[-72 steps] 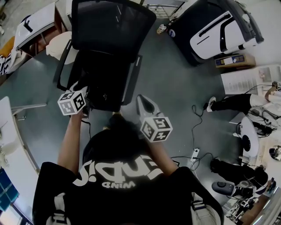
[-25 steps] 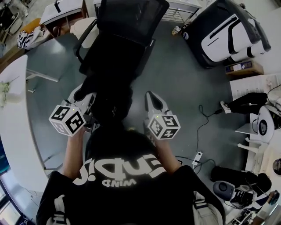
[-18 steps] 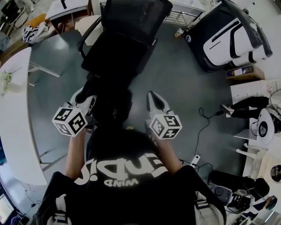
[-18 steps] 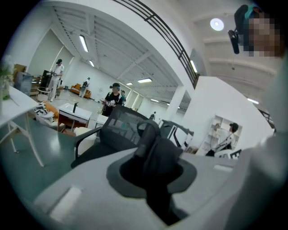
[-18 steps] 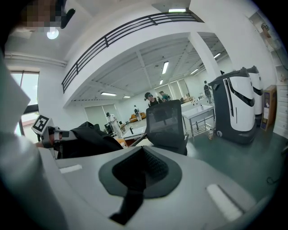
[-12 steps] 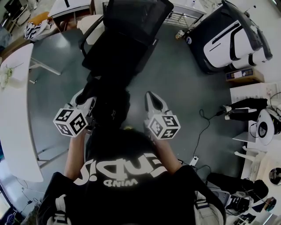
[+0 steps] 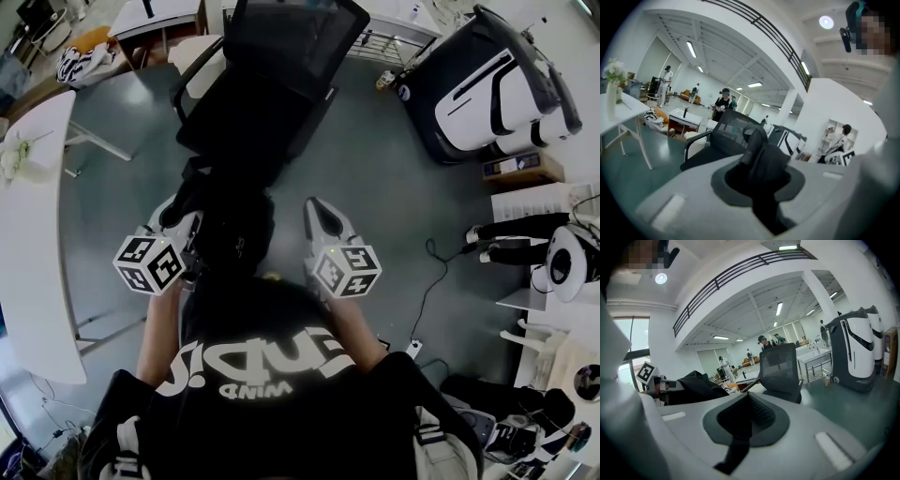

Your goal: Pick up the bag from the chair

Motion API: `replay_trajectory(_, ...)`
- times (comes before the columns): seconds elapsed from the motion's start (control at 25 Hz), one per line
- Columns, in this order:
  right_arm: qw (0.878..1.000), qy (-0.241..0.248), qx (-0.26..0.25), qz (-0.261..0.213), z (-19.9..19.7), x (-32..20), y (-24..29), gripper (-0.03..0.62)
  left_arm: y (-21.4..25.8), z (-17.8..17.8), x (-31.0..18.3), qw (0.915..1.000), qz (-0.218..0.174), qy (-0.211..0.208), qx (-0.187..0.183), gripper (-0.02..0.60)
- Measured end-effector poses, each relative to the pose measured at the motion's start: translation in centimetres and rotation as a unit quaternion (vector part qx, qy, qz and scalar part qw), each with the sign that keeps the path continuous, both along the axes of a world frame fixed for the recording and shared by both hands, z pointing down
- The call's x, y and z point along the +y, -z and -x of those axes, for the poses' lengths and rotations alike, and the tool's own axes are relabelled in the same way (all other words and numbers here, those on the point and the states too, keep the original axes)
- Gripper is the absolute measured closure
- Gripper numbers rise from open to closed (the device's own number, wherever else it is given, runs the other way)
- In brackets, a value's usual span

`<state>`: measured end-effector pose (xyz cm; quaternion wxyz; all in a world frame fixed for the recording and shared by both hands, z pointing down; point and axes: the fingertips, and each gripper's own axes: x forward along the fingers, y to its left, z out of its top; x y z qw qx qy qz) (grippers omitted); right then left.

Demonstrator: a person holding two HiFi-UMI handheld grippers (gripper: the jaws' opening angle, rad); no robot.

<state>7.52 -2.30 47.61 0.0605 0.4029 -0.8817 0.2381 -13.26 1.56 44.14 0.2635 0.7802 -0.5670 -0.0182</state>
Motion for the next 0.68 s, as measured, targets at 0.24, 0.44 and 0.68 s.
replay_trajectory(0.24, 1.000, 0.002, -0.003, 0.000, 0.09, 0.26, -0.44, 0.594, -0.28, -0.05, 0.23, 1.0000, -0.002, 0.001, 0.004, 0.518)
replay_trajectory(0.44, 1.000, 0.000, -0.004, 0.001, -0.10, 0.58, -0.54, 0.594, -0.44, -0.48, 0.60, 1.0000, 0.000, -0.001, 0.007, 0.518)
replay_trajectory(0.68, 1.000, -0.001, -0.003, 0.002, -0.50, 0.22, -0.52, 0.594, -0.82, -0.94, 0.41, 0.9999, 0.006, -0.002, 0.009, 0.518)
